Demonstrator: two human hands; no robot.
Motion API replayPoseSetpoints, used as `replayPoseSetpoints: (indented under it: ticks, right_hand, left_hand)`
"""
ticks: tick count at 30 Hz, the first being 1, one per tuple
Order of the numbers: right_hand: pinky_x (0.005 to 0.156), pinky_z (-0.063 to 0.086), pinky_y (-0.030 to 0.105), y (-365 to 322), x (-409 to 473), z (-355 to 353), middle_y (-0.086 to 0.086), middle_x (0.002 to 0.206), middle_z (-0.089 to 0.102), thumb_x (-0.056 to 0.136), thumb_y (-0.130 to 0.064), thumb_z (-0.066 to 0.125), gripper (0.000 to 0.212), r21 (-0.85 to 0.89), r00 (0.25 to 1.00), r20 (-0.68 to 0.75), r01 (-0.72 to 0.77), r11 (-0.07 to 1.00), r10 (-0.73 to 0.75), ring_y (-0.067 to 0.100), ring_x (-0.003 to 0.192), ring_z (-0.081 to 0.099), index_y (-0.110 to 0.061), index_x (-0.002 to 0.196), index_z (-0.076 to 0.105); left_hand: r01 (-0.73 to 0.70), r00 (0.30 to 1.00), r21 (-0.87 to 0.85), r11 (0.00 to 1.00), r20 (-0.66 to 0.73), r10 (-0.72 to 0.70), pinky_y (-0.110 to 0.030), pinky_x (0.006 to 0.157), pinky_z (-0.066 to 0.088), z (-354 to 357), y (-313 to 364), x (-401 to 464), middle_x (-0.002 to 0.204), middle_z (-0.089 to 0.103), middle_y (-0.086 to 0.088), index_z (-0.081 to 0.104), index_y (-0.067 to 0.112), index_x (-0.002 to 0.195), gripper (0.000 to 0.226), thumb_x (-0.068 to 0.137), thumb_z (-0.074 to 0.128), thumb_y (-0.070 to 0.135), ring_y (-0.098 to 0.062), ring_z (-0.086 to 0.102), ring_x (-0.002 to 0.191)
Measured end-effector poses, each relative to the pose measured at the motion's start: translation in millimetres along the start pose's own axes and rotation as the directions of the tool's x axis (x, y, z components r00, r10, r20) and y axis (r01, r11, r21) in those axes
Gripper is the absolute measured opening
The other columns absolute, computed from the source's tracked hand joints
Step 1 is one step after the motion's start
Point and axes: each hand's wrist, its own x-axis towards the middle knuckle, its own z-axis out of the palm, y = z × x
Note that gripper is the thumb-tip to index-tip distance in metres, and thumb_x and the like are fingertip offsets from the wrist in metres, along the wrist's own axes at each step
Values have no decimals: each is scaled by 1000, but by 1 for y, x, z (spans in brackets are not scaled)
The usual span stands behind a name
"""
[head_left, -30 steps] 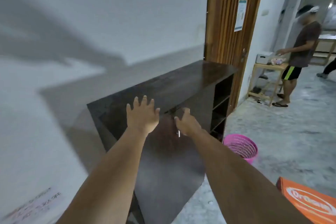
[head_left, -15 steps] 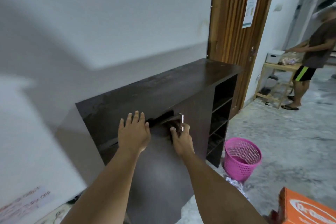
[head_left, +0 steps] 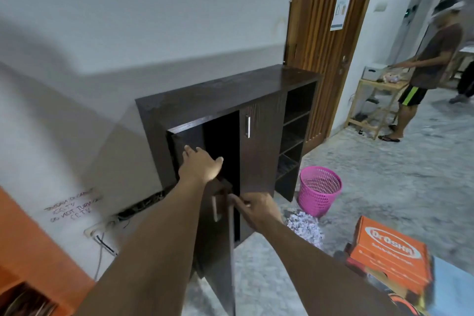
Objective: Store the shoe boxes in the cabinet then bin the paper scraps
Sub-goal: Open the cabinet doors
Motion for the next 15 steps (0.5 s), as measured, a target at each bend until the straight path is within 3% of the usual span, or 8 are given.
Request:
replayPoseSetpoints:
  ticks: [3, 6, 8, 11, 13, 15]
  right_hand:
    - [77, 56, 35, -33, -11, 14, -8, 101, 76, 89, -82, 34, 69, 31, 980, 143, 137, 990, -140, 16, 95, 70, -29, 105, 75]
    - [72, 57, 45, -45, -4, 26, -1, 86, 75, 97, -57, 42, 47, 192, 975, 163, 118, 974, -150, 23, 82, 69, -21, 91, 72]
    - [74, 60, 43, -35, 12, 25, -3, 82, 77, 93, -55, 47, 43, 266, 966, 236, 41, 963, -106, 17, 77, 72, -22, 90, 74]
    - [78, 63, 37, -6, 59, 18, -2, 81, 79, 95, -44, 58, 34, 269, 919, 376, 16, 963, -120, 7, 70, 74, -18, 90, 78]
    - [79, 62, 41, 16, 111, 15, -3, 83, 78, 90, -46, 55, 32, 267, 950, 307, -23, 963, -63, 10, 73, 75, -22, 93, 76]
    - [87, 60, 40, 36, 173, 9, -5, 96, 78, 85, -49, 55, 35, 256, 977, 211, -90, 962, 35, 19, 92, 75, -28, 105, 74]
  left_hand:
    - [28, 1000, 55, 998, 6, -28, -50, 118, 28, -5, -16, -14, 167, -10, -20, 3, 2, 158, 83, 97, 51, 31, -36, 2, 155]
    - [-27, 999, 156, 987, -14, 30, -52, 115, 32, 0, -18, -17, 167, -8, -18, -4, 10, 159, 83, 98, 51, 18, -40, 6, 154]
    - [-59, 998, 275, 960, -1, 61, -57, 115, 31, 5, -6, -10, 167, -8, -17, -11, 18, 159, 87, 97, 51, 14, -47, 4, 152]
    - [-35, 999, 533, 845, 18, 30, -67, 118, 12, 5, 14, 15, 165, -16, -21, -18, 18, 157, 95, 95, 54, 10, -49, -12, 151]
    - [-1, 1000, 599, 801, -23, 18, -68, 118, 5, 2, 24, 47, 165, -18, -20, -17, 16, 157, 96, 95, 56, 19, -48, -18, 150]
    - [-26, 992, 581, 814, -86, 93, -67, 119, 5, 0, 37, 91, 167, -14, -18, -11, 15, 159, 88, 98, 50, 32, -47, -18, 150]
